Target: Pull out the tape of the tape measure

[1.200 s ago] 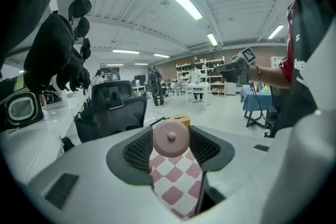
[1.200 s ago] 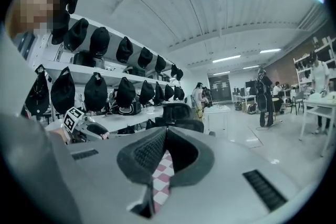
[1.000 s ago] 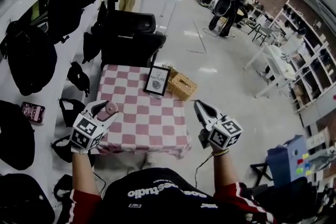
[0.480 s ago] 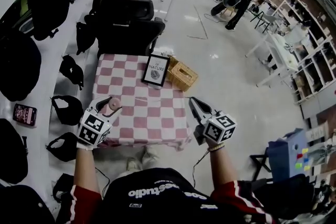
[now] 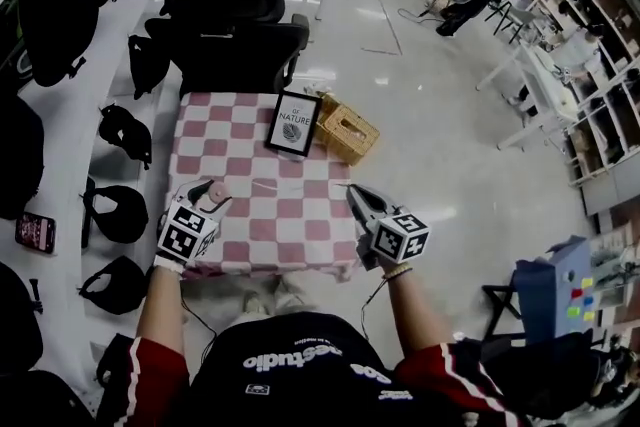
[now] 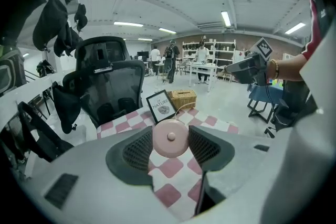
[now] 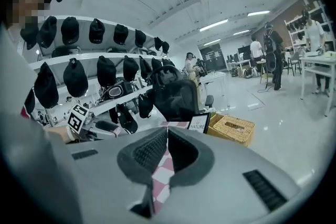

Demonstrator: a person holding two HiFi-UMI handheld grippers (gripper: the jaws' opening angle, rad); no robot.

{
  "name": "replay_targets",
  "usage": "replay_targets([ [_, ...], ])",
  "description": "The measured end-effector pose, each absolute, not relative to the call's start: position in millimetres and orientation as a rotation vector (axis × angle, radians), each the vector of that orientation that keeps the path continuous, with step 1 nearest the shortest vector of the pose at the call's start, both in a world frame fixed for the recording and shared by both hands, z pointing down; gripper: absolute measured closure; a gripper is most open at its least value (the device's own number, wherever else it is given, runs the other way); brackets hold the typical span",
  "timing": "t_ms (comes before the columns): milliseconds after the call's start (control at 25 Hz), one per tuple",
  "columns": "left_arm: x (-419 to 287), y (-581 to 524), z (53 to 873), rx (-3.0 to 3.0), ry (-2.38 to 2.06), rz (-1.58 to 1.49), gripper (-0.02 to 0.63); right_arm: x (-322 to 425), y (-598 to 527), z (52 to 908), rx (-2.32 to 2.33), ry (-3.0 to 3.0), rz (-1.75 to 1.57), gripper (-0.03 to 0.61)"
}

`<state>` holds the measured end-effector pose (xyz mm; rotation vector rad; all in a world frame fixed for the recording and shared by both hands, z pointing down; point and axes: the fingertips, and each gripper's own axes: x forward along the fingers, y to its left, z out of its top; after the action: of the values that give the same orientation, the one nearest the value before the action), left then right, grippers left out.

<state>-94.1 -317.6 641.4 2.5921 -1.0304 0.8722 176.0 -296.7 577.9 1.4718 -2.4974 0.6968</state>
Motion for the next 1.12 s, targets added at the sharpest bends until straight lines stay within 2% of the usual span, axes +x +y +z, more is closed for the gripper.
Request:
replay_targets([
  [600, -75, -379, 731, 2.470, -1.055, 1.012, 0.396, 204, -357, 695, 1.464, -2.374, 0.870, 0.568],
  [1120, -65, -402, 825, 2.260, -1.062, 1.064, 0.396, 222, -391, 791, 1.557, -2.186, 1.195, 0.568],
])
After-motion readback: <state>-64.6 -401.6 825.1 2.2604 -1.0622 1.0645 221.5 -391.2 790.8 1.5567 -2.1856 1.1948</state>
